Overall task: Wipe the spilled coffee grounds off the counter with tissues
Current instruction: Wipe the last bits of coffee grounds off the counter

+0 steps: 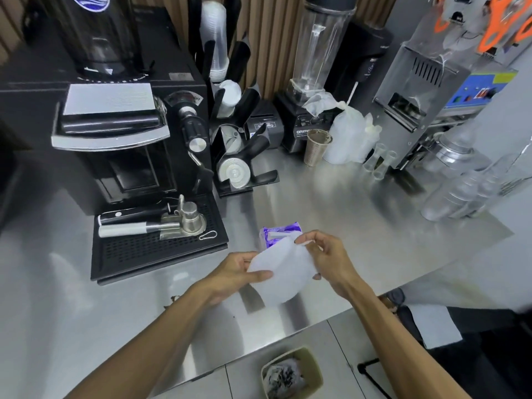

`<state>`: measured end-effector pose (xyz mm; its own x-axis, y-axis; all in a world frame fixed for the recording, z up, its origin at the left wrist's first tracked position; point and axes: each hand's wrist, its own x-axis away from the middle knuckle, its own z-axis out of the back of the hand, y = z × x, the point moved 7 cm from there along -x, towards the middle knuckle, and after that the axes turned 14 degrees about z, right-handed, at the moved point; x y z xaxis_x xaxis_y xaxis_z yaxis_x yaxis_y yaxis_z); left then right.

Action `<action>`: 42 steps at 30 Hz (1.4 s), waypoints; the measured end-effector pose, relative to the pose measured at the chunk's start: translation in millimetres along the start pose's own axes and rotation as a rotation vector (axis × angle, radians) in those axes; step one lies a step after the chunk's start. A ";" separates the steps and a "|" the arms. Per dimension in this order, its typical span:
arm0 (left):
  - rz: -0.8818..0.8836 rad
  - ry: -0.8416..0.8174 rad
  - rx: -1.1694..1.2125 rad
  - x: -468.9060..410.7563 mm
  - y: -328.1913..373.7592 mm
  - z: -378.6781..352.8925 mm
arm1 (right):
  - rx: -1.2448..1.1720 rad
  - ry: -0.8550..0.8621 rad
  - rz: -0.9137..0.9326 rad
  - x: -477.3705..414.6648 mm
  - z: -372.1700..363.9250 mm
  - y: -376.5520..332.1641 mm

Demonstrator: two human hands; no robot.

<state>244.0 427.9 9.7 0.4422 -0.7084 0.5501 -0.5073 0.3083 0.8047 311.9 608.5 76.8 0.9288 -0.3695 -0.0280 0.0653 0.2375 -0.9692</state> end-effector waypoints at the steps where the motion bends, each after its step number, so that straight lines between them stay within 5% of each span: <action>1: 0.013 0.067 -0.019 3.5 -5.5 9.3 | 0.006 -0.008 -0.039 -0.4 1.3 5.9; 5: 0.039 0.285 -0.016 22.5 -11.0 42.5 | -0.156 -0.129 -0.242 0.8 -13.7 25.3; 10: 0.058 0.474 -0.061 42.1 -18.5 68.4 | -0.140 -0.234 -0.191 -3.9 -48.7 39.9; 17: -0.004 0.663 -0.075 53.6 -22.0 87.4 | 0.193 -0.319 0.248 -19.0 -80.4 49.1; 21: -0.053 0.769 -0.181 49.4 -20.6 93.0 | 0.307 -0.343 0.293 -25.5 -88.2 58.3; 32: -0.135 0.730 -0.392 9.1 -6.5 73.1 | 0.404 -0.236 0.284 -53.1 -65.7 69.7; 42: -0.149 0.742 -0.832 -28.5 27.8 57.0 | 0.576 -0.348 0.341 -77.9 -44.5 73.8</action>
<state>175.2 420.5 3.7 0.9287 -0.3060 0.2096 0.1161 0.7765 0.6194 228.1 614.9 -3.4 0.9870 0.0911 -0.1324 -0.1551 0.7556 -0.6364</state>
